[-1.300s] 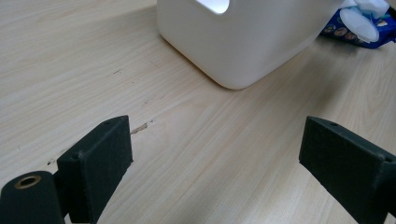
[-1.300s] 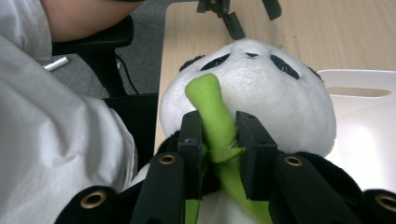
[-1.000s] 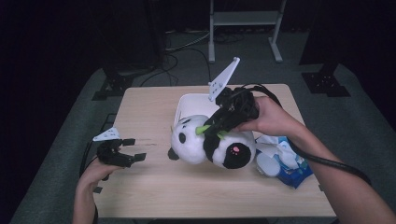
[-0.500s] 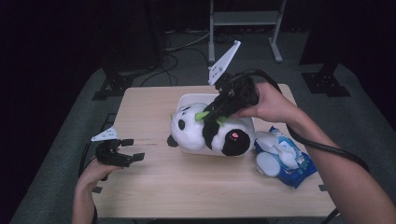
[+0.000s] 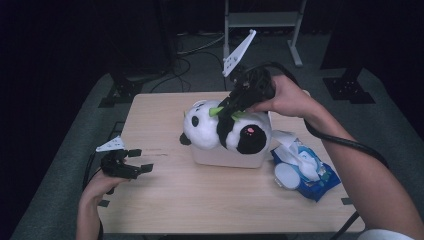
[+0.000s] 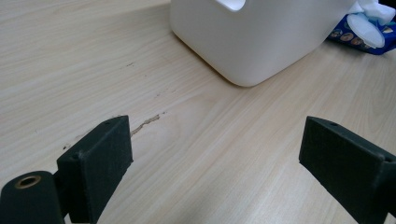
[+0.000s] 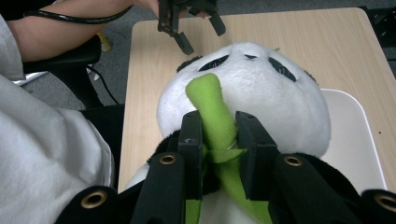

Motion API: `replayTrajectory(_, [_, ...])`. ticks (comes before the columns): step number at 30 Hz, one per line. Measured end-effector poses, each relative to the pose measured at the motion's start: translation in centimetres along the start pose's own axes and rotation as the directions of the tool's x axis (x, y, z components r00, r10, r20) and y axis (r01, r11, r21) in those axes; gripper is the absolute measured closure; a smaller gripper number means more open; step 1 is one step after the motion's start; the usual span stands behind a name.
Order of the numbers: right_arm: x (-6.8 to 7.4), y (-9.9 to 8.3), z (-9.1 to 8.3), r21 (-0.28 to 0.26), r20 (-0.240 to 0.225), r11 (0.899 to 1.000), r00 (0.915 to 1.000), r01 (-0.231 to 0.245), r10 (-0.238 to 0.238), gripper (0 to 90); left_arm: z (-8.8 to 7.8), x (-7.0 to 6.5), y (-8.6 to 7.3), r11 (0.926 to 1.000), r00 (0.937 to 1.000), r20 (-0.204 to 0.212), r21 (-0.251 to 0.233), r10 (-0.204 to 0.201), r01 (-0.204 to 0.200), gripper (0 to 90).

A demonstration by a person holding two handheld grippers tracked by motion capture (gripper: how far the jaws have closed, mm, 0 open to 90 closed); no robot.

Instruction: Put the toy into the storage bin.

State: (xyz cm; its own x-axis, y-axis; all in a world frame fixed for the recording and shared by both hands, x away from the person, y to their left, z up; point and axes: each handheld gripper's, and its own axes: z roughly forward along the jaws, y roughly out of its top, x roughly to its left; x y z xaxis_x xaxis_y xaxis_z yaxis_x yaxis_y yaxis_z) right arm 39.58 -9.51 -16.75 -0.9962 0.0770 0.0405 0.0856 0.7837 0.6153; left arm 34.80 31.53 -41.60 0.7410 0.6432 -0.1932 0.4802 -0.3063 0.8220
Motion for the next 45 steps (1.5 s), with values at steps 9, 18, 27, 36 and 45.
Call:
replayTrajectory(9, [-2.4, -0.5, -0.7, 0.001, 0.027, 0.999, 0.9991, -0.033, 0.033, 72.5, 0.2, 0.1, -0.1, 0.9999, 1.0, 0.003, 0.012, 0.0, 0.0, 8.4])
replayTrajectory(18, [-4.6, -0.8, -0.7, 0.009, 0.038, 0.999, 0.9982, -0.046, 0.046, 72.5, 0.4, 0.1, -0.2, 0.9997, 1.0, 0.002, 0.023, -0.004, 0.004, 8.4])
replayTrajectory(27, [-6.4, -0.7, 0.1, 0.013, 0.032, 0.999, 0.9982, -0.052, 0.051, 72.5, 0.8, 0.3, -0.6, 0.9992, 0.9998, 0.004, 0.036, -0.018, 0.018, 8.4])
replayTrajectory(36, [-7.9, -1.3, 1.4, 0.028, 0.017, 0.997, 0.9977, -0.066, 0.066, 72.5, 0.7, 0.4, -0.6, 0.9992, 0.9998, 0.004, 0.035, -0.019, 0.019, 8.4])
replayTrajectory(45, [-9.4, -2.5, 2.7, 0.029, 0.004, 0.995, 0.9957, -0.093, 0.093, 72.4, 0.6, 0.5, -0.7, 0.9993, 0.9998, 0.001, 0.031, -0.021, 0.021, 8.4])
